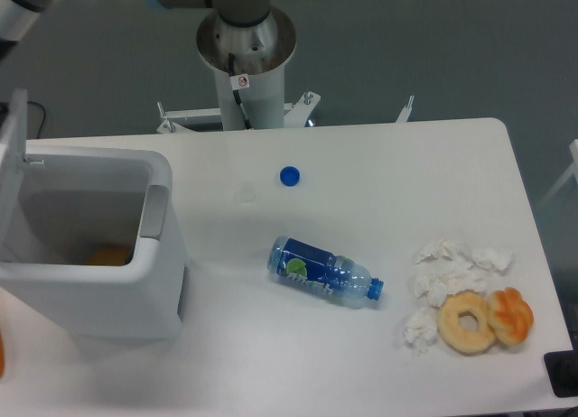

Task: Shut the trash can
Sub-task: 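Pull the white lid forward and down over the can opening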

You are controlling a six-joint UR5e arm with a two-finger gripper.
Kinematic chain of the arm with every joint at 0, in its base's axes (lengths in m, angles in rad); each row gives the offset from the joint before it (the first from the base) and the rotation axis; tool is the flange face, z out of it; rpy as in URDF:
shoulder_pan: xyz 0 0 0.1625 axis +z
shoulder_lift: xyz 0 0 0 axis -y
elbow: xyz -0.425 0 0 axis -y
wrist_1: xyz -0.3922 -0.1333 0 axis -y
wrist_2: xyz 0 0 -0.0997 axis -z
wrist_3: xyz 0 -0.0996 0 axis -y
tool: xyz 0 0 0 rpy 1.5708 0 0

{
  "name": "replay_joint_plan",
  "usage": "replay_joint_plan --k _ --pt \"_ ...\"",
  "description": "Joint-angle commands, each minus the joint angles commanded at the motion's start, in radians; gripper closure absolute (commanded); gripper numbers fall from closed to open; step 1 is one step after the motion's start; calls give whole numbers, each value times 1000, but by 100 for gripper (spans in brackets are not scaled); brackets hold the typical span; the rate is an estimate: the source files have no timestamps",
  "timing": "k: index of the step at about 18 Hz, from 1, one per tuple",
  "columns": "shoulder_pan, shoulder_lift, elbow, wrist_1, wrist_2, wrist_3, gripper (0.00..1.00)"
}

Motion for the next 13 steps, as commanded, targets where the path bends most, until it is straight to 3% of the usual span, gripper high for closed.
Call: replay_joint_plan --k 13 --pt "98 -2 -57 -2 0 135 0"
